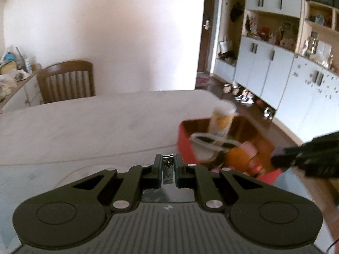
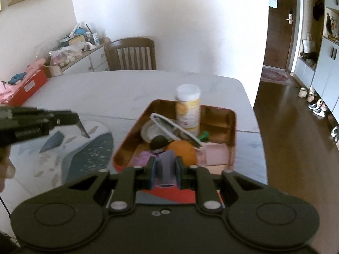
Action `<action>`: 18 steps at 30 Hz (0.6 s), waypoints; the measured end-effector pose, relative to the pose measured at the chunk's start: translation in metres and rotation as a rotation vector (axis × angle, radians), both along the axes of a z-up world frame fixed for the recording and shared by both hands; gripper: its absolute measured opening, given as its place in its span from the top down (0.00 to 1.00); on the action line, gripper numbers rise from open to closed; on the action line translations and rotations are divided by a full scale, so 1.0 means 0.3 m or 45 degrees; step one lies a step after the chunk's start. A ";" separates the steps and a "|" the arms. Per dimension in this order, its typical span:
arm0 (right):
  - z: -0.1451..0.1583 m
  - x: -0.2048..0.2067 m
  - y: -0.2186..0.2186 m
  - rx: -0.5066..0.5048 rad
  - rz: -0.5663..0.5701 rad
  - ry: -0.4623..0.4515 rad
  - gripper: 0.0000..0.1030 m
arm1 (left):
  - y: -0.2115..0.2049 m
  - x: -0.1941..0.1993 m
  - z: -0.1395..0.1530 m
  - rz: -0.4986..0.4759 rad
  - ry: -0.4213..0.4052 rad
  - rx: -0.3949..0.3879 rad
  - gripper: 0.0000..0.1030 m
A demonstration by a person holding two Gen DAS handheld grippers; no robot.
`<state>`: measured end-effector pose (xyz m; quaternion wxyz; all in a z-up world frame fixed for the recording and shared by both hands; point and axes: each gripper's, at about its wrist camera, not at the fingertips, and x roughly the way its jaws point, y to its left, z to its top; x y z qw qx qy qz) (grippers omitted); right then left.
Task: Organize rigid objects
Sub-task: 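Carry the nail clipper with the left tool while the right tool carries the purple cylinder to the box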
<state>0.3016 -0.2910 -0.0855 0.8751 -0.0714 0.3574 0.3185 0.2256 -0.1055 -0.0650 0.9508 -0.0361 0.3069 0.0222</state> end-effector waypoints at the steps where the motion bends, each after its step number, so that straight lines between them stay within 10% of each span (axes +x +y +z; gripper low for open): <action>1: -0.003 0.009 -0.010 -0.003 -0.005 -0.004 0.83 | -0.015 0.014 0.010 -0.010 -0.004 -0.006 0.90; 18: -0.065 0.223 -0.114 0.002 -0.026 0.037 0.82 | -0.261 0.225 0.018 -0.280 0.082 -0.161 0.90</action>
